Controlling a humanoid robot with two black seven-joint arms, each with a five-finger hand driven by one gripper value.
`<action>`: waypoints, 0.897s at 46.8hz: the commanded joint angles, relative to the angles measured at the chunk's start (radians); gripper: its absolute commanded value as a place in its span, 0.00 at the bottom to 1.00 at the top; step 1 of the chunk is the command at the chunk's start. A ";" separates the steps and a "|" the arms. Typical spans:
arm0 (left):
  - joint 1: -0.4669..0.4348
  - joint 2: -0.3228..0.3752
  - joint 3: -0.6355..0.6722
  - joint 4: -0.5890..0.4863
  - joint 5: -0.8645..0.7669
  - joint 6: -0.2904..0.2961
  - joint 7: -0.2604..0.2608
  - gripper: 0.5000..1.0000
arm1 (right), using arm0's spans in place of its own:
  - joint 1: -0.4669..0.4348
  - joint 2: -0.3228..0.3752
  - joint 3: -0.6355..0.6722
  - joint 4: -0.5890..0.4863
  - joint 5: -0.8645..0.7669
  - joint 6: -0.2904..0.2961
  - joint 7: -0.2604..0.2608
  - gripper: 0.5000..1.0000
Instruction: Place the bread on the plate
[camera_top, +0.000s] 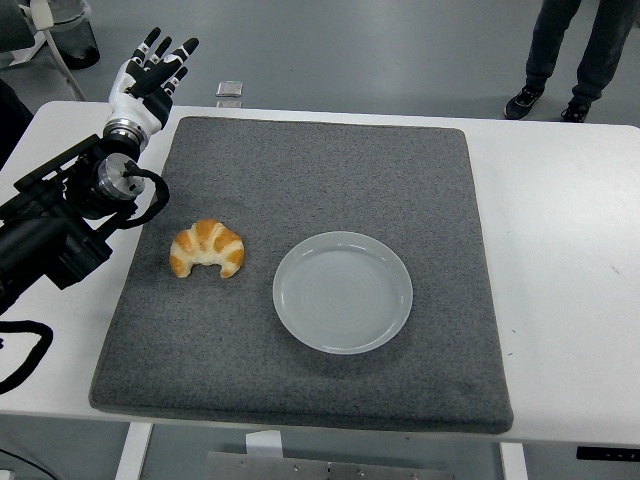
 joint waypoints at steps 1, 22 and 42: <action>0.001 0.000 0.002 -0.007 0.000 0.008 -0.003 0.99 | 0.000 0.000 0.000 0.000 0.000 0.000 0.000 0.86; -0.005 0.002 0.000 -0.026 0.015 0.011 -0.009 0.99 | 0.000 0.000 0.000 0.000 0.000 0.000 0.000 0.86; -0.014 0.006 0.008 -0.021 0.161 0.014 -0.009 0.99 | 0.000 0.000 0.000 0.000 0.000 0.000 0.000 0.86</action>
